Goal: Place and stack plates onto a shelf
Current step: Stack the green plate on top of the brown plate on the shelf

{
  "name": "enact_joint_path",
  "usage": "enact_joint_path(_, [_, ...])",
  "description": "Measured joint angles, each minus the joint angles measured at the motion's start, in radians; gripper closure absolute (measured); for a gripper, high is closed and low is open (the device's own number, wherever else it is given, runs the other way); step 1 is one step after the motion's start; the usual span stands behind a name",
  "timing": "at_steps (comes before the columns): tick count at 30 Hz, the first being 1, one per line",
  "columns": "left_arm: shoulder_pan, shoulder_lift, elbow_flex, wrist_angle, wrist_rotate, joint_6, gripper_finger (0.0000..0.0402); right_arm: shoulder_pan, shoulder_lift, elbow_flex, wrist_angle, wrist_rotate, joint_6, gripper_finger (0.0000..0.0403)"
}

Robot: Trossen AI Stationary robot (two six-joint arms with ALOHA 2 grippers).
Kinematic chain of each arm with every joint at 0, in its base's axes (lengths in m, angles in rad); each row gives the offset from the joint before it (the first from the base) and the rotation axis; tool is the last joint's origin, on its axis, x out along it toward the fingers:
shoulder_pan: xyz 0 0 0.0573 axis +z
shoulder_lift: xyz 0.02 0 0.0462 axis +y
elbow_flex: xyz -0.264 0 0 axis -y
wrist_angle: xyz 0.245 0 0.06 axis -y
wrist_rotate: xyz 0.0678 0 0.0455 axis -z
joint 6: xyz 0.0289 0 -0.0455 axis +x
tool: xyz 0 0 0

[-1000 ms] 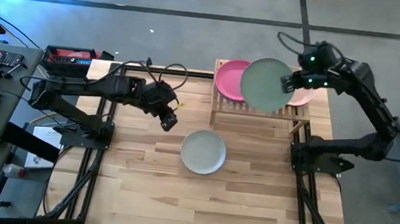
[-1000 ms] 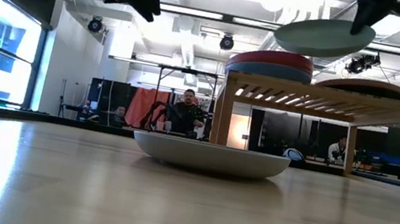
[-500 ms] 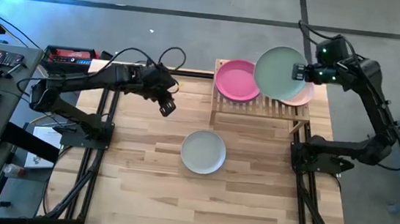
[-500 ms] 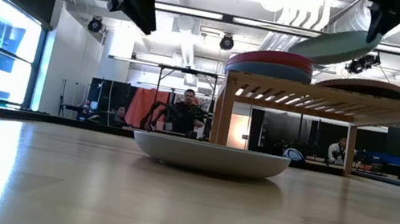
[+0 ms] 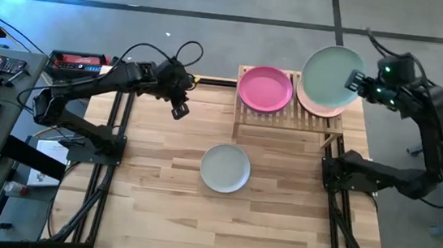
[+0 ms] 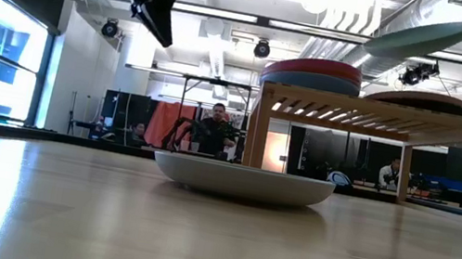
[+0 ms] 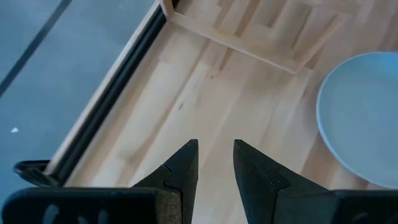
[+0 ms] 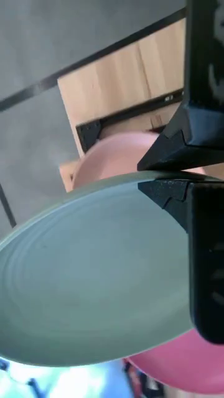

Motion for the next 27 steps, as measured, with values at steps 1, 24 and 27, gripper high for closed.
enact_joint_path(1, [0.006,0.000,0.000,0.000,0.000,0.014,0.0312,0.000,-0.015,0.000,-0.010,0.014,0.017,0.0403])
enact_joint_path(24, [0.057,0.000,0.000,0.000,0.004,0.118,0.0312,0.001,-0.384,-0.664,0.435,0.051,0.408,0.0403])
enact_joint_path(27, [0.057,0.000,0.000,0.000,0.004,0.118,0.0312,0.001,-0.377,-0.716,0.507,0.047,0.433,0.0403])
